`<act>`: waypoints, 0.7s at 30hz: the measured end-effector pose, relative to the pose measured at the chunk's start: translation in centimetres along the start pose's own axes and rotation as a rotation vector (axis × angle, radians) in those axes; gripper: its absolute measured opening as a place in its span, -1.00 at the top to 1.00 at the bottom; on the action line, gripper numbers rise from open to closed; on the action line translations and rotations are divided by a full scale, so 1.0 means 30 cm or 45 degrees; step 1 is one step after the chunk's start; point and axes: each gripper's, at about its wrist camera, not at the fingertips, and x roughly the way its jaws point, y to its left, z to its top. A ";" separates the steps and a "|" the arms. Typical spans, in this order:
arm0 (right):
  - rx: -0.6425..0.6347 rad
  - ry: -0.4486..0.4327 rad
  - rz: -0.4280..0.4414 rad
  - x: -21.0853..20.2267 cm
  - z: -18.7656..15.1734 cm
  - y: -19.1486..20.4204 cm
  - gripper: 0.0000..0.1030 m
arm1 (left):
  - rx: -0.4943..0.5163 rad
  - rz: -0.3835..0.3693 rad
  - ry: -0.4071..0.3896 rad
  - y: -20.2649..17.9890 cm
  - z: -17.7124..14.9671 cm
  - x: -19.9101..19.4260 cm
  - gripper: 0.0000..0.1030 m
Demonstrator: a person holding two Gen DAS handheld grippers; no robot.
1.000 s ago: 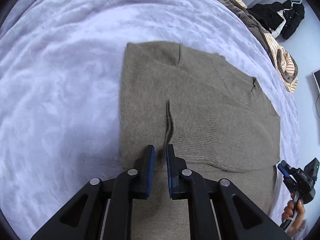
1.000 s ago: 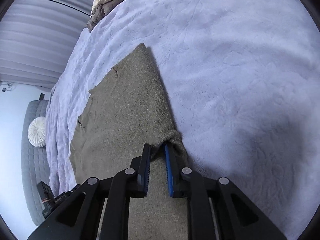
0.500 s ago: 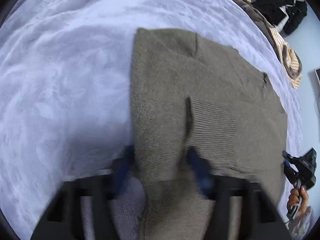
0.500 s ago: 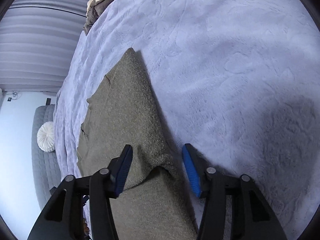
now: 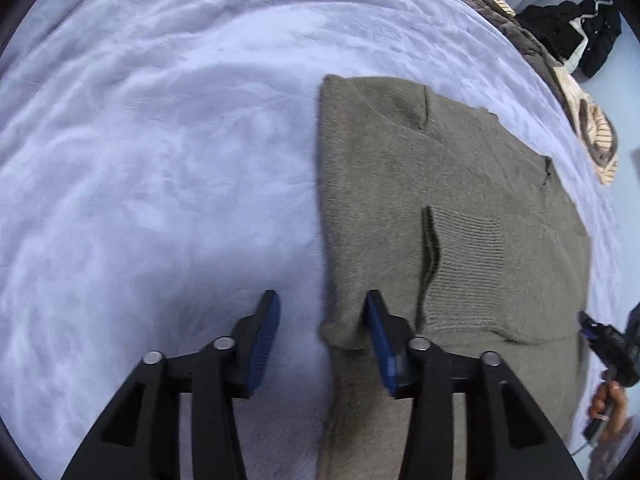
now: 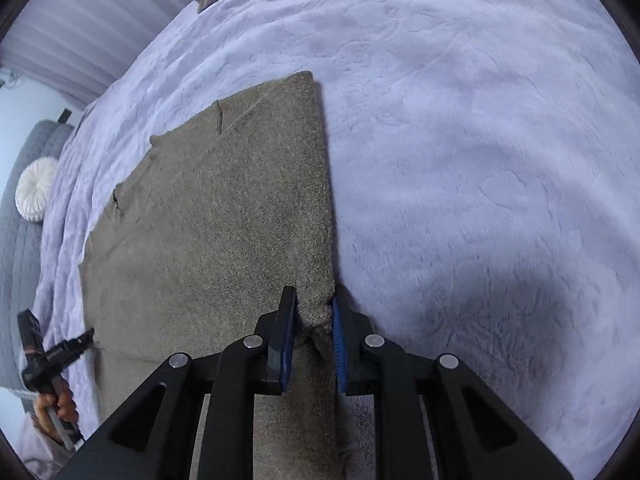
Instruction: Fold small clothes
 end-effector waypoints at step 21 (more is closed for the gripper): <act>-0.097 -0.010 -0.019 0.005 -0.056 0.097 0.66 | 0.197 -0.107 0.021 -0.278 0.003 0.058 0.01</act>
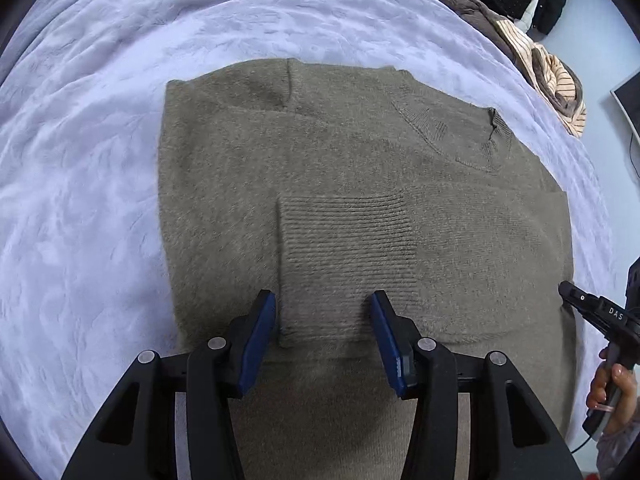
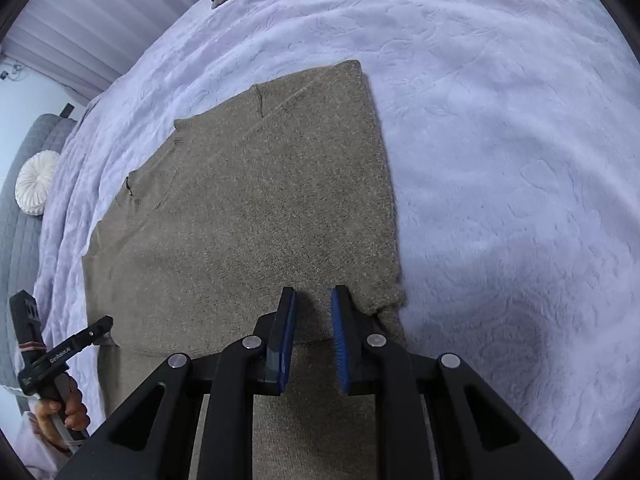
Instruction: Fold small clothes
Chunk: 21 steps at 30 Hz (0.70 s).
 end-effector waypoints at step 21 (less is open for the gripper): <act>0.106 0.138 0.032 -0.144 -0.133 0.072 0.29 | 0.037 0.103 0.102 -0.058 -0.107 -0.156 0.01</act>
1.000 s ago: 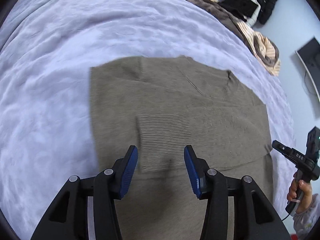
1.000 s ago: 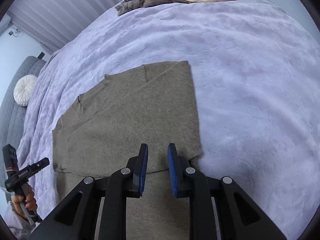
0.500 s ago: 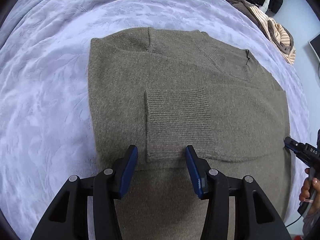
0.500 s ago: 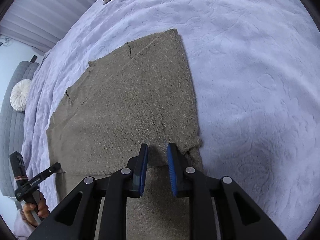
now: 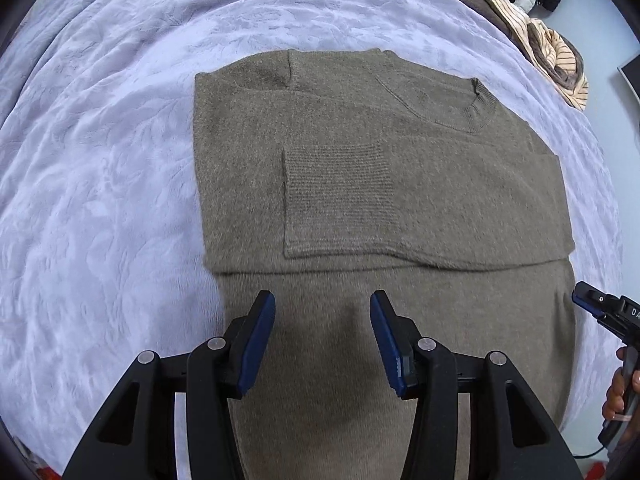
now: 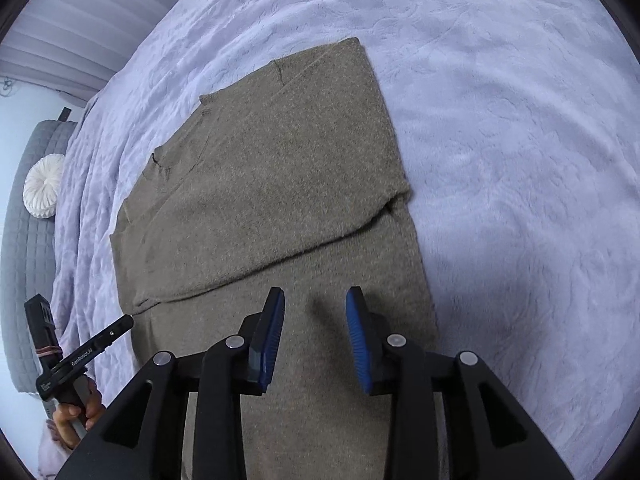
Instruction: Fold small clothes
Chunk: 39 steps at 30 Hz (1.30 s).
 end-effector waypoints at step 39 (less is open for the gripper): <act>-0.028 0.157 0.102 -0.155 -0.243 0.101 -0.58 | 0.044 0.269 0.183 -0.074 -0.300 -0.200 -1.00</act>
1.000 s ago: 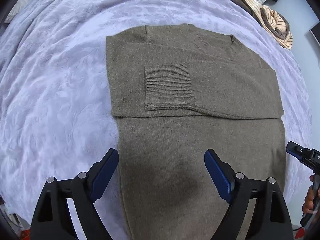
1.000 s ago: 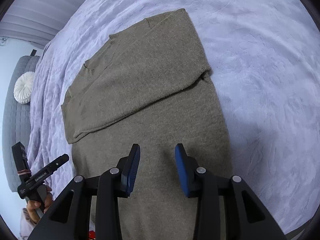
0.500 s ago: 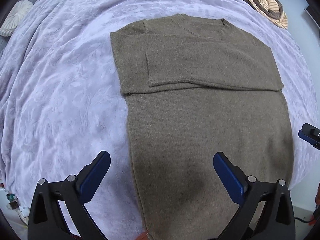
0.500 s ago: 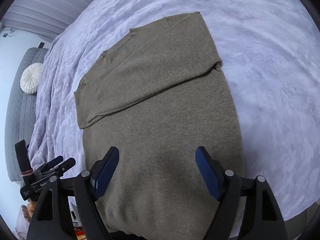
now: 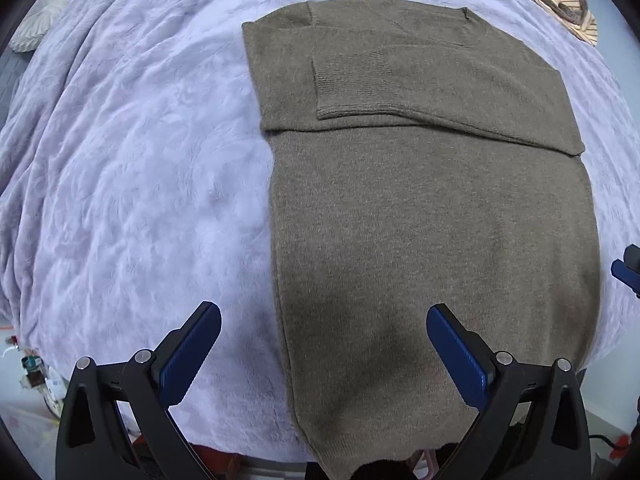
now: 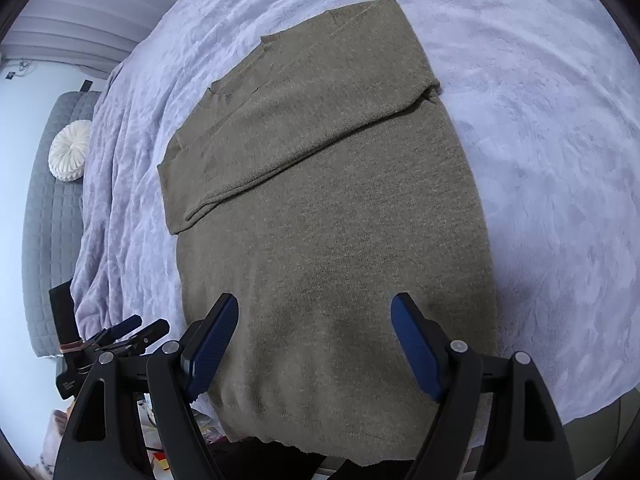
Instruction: Fold small clothes
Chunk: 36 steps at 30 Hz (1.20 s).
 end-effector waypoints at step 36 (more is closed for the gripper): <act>0.032 0.316 -0.010 0.066 -0.271 -0.272 -0.58 | -0.161 -0.296 0.266 0.055 -0.431 0.256 -1.00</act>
